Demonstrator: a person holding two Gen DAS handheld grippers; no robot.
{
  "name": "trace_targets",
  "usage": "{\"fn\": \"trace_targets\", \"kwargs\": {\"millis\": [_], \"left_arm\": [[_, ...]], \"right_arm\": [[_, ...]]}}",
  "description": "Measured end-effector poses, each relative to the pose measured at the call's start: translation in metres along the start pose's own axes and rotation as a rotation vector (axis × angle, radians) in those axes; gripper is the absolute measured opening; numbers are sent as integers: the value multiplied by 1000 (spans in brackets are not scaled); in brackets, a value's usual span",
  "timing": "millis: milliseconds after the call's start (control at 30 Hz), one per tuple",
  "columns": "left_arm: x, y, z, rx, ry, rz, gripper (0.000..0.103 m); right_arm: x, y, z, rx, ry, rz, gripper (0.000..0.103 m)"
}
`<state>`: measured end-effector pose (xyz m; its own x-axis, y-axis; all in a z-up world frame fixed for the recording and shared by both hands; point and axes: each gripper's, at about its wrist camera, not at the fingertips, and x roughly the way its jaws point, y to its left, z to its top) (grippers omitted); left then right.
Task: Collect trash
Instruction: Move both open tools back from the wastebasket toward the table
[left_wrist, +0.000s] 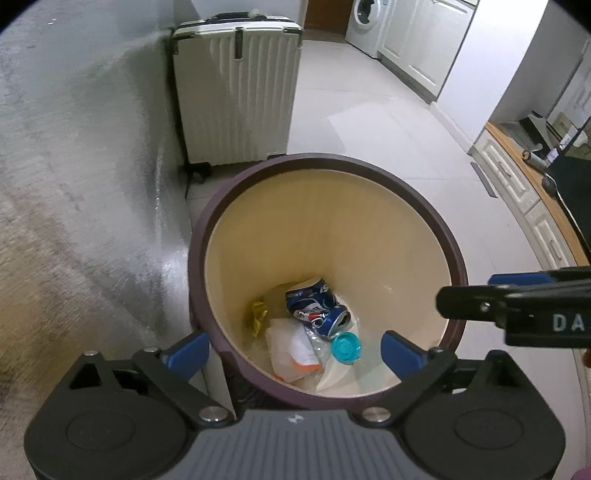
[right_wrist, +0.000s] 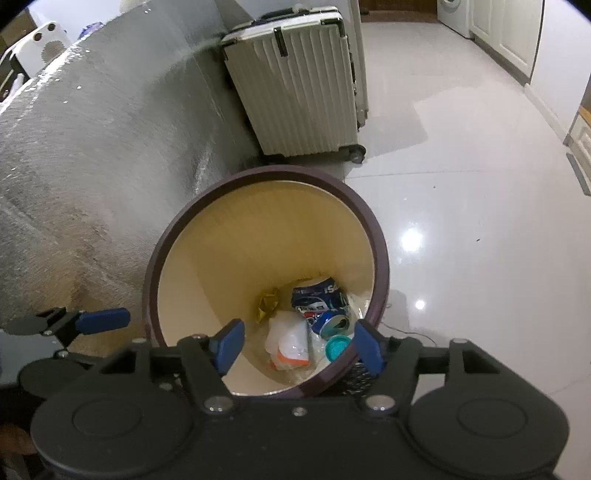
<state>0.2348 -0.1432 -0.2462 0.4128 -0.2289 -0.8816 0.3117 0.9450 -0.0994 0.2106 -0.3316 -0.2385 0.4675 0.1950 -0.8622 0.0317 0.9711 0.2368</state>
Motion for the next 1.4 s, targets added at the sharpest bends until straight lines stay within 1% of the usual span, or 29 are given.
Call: {"fn": "trace_targets", "kwargs": {"millis": [100, 233, 367, 433, 500, 633, 733, 1100, 1400], "left_arm": [[-9, 1, -3, -12, -1, 10, 103], [-23, 5, -7, -48, -10, 19, 103], [-36, 7, -13, -77, -28, 46, 103], [-42, 5, -15, -86, -37, 52, 103], [-48, 4, -18, -90, -48, 56, 103], [-67, 2, -23, -99, -83, 62, 103], [-83, -1, -26, -103, -111, 66, 103], [-146, -17, -41, -42, -218, 51, 103], [-204, -17, -55, -25, -345, 38, 103]], "right_arm": [[-9, 1, -6, -10, -14, -1, 74], [-22, 0, -11, -24, -39, -34, 82], [-33, -1, -17, -40, -56, -42, 88], [-40, -1, -22, -43, -71, -56, 94], [-46, -1, -26, -46, -88, -65, 98], [-59, 0, -34, -72, -129, -88, 103], [-69, 0, -40, -74, -148, -108, 103], [-116, -3, -61, -52, -230, -144, 103], [-172, 12, -77, -63, -349, -145, 103]]}}
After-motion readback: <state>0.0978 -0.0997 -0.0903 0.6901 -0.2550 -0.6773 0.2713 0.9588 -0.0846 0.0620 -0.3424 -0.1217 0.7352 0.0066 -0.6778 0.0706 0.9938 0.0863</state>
